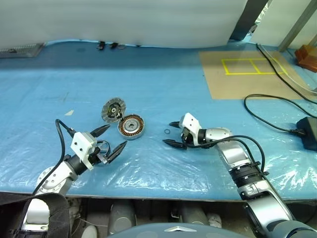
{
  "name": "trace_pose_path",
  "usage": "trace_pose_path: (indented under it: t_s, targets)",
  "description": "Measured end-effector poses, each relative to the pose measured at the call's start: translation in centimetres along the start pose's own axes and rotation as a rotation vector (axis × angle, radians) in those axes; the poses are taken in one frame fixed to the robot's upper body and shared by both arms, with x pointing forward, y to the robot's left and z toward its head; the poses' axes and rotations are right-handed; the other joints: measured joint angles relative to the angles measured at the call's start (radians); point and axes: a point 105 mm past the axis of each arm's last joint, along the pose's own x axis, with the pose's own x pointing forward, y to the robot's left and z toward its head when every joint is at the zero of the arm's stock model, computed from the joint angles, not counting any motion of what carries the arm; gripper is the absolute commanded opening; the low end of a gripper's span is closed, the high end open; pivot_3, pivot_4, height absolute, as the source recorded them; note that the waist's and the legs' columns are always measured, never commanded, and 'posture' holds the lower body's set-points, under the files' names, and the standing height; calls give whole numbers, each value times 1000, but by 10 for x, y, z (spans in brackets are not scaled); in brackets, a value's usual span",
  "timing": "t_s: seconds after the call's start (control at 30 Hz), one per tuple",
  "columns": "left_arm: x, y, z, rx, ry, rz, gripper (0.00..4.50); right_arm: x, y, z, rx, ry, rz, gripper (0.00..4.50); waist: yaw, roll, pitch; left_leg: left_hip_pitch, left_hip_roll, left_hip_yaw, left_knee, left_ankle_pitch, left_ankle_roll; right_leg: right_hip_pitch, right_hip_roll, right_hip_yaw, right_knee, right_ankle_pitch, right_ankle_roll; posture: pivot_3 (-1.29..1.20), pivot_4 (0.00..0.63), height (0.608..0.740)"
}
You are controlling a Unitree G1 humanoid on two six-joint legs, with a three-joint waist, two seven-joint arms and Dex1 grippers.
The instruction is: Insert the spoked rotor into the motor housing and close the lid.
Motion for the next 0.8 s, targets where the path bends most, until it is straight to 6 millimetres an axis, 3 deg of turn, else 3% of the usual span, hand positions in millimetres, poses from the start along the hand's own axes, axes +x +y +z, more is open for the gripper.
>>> trace_pose_path:
  t_s: [0.23,0.33,0.63,0.8]
  targets:
    - [2,-1,1,-2,-8,-1,4500,0,-1,-3,-23,4,6,4192,1,-1,0,1,0,0,0,0,0,2,0,0,0,0,0,0,150,740]
    - [2,-1,1,-2,-10,1,4500,1,-1,-4,-26,3,10,3613,1,-1,-1,1,0,0,0,0,0,2,0,0,0,0,0,0,150,740]
    - [4,-2,2,-3,-18,3,4500,-2,-3,-8,-38,16,19,613,3,-2,-1,6,0,0,0,0,0,11,0,0,-1,-4,7,0,150,740]
    - [5,-1,2,-1,-20,3,4500,-3,-7,-8,-45,21,11,609,3,-2,-1,6,0,0,0,0,0,11,0,0,-1,-4,7,0,150,740]
